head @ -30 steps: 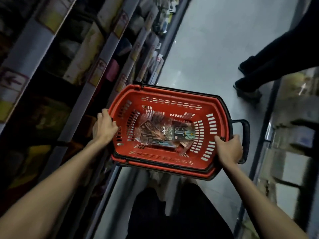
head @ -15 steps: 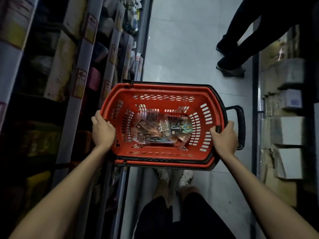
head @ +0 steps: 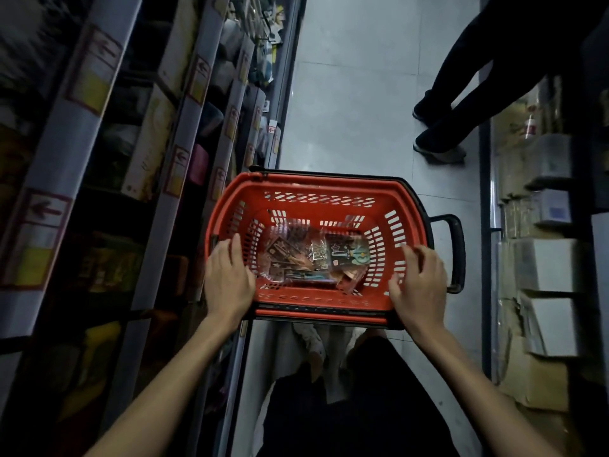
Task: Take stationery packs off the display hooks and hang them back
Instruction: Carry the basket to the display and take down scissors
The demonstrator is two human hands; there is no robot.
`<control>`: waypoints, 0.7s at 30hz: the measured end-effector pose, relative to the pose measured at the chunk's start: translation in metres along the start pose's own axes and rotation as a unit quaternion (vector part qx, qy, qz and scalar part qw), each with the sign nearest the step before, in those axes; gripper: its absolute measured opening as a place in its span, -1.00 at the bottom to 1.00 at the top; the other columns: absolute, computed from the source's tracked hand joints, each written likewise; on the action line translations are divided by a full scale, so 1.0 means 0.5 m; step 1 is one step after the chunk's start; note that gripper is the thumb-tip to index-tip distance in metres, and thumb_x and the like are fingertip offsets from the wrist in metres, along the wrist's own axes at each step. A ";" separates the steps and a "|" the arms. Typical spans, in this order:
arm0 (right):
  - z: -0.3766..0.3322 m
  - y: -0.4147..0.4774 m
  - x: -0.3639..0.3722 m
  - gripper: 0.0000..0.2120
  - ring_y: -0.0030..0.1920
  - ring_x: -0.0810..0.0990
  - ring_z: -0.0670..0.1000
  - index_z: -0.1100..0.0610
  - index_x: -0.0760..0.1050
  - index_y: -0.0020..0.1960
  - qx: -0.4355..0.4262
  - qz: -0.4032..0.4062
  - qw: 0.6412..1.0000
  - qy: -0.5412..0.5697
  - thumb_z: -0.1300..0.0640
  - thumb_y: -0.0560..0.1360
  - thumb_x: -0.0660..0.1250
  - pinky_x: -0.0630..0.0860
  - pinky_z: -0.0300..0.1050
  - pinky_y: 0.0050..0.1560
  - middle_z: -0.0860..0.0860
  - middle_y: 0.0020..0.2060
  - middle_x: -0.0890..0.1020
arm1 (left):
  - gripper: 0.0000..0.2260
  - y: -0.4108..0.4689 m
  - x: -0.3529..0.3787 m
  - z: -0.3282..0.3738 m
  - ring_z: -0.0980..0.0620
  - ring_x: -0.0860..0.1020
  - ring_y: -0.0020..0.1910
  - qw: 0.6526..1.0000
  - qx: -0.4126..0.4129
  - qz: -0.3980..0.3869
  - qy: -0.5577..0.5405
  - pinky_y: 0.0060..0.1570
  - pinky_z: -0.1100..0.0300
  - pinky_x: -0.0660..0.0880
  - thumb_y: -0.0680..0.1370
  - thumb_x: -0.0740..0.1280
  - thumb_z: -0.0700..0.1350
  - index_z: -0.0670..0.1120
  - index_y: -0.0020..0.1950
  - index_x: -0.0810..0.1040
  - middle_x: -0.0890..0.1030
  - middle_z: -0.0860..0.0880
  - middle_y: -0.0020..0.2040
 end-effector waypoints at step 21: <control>-0.036 0.238 0.446 -0.06 0.35 0.48 0.28 0.14 0.21 0.56 -0.166 -0.389 0.902 -0.083 -0.08 0.33 0.58 0.42 0.15 0.37 0.23 0.40 0.46 | -0.32 0.137 0.282 0.082 -0.22 0.41 0.41 0.957 0.071 -0.258 0.111 0.32 -0.09 0.41 0.54 0.42 -0.04 -0.03 0.61 0.22 0.40 -0.20 0.45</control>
Point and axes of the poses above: each hand's wrist, its own y-axis towards the middle knuckle, its own x-axis out of the palm, z = x × y, the point moved 3 cm from there along y, towards the middle knuckle
